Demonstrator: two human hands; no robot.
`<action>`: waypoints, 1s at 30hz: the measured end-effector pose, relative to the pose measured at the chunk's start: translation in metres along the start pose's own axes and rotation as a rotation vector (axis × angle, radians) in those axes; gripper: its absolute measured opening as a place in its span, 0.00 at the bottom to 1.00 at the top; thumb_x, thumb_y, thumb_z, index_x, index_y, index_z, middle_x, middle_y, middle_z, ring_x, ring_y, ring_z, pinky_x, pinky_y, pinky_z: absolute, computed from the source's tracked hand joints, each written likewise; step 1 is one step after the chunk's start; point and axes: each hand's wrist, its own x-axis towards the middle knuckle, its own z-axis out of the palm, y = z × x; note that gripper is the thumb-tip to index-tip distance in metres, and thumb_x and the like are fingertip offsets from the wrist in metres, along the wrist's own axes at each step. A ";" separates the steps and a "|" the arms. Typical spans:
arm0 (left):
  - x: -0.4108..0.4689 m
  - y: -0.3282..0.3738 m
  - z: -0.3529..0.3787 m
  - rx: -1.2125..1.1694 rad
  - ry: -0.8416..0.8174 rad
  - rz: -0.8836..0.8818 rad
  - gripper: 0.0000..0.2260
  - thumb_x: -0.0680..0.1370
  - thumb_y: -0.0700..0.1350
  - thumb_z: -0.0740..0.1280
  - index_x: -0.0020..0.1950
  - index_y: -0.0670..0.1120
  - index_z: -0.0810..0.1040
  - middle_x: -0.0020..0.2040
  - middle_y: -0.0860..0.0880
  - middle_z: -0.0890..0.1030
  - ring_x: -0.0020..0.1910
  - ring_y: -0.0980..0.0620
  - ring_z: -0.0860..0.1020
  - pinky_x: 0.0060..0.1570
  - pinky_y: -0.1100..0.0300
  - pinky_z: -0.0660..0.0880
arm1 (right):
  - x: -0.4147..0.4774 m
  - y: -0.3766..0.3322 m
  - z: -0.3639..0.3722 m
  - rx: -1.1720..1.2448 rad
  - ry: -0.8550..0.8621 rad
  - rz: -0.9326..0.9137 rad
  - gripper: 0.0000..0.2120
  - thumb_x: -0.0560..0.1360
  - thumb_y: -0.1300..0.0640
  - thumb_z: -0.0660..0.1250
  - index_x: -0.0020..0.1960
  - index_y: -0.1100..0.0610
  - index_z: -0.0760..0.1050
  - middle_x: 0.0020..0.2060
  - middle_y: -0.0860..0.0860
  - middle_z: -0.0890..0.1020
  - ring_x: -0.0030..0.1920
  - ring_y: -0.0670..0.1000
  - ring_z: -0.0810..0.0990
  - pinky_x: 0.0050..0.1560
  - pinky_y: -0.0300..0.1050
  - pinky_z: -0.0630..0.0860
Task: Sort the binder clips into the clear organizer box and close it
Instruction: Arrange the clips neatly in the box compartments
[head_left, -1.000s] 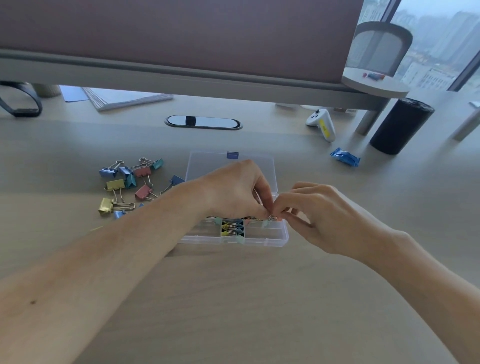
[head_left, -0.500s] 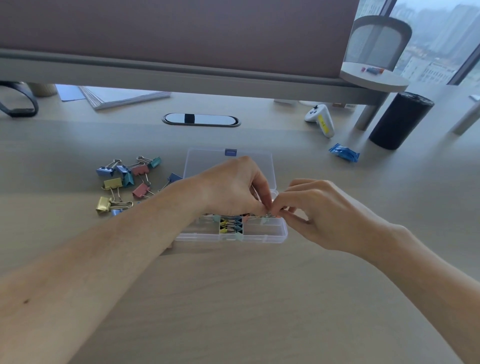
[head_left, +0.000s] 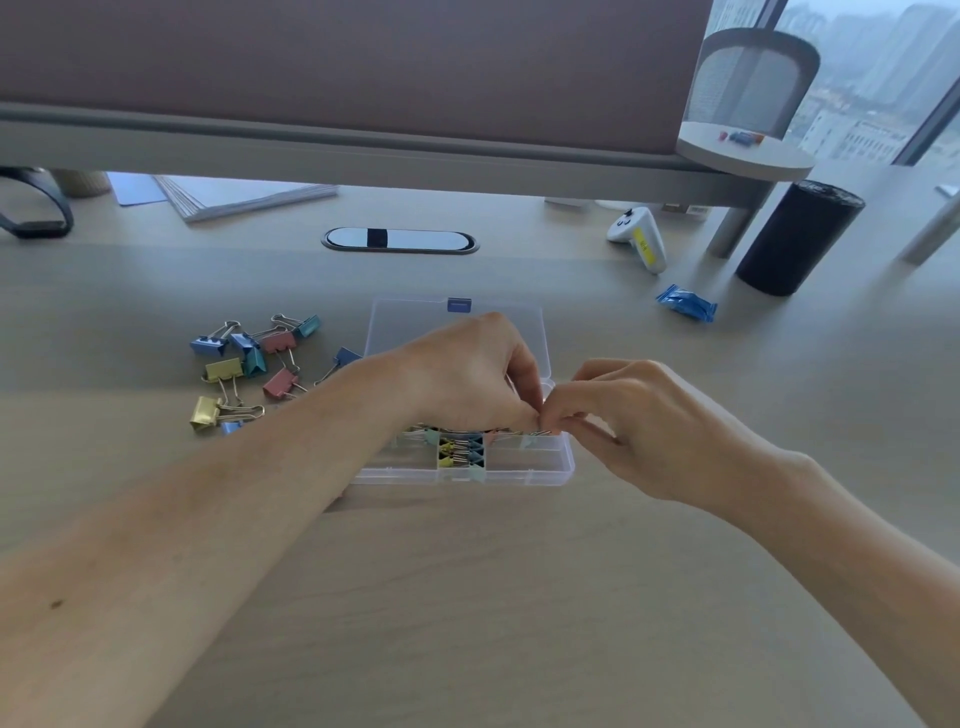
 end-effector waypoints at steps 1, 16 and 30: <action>0.001 0.001 0.000 0.000 0.002 0.000 0.05 0.74 0.54 0.77 0.42 0.53 0.87 0.30 0.61 0.81 0.30 0.65 0.77 0.38 0.63 0.72 | -0.001 0.000 0.001 0.008 0.010 0.008 0.09 0.79 0.62 0.71 0.51 0.49 0.81 0.40 0.46 0.82 0.41 0.45 0.80 0.41 0.50 0.79; 0.005 0.008 -0.001 0.058 0.010 -0.082 0.03 0.72 0.48 0.80 0.41 0.52 0.87 0.31 0.60 0.83 0.36 0.61 0.81 0.38 0.64 0.73 | -0.010 -0.003 0.009 0.347 0.249 0.323 0.09 0.76 0.63 0.76 0.49 0.54 0.77 0.42 0.44 0.84 0.45 0.46 0.84 0.41 0.30 0.76; 0.007 0.007 0.002 0.042 0.023 -0.050 0.03 0.72 0.49 0.80 0.41 0.53 0.87 0.29 0.62 0.81 0.35 0.61 0.80 0.37 0.64 0.72 | 0.002 -0.005 0.024 0.767 0.256 0.754 0.07 0.75 0.62 0.77 0.47 0.57 0.80 0.35 0.49 0.83 0.32 0.49 0.81 0.47 0.55 0.81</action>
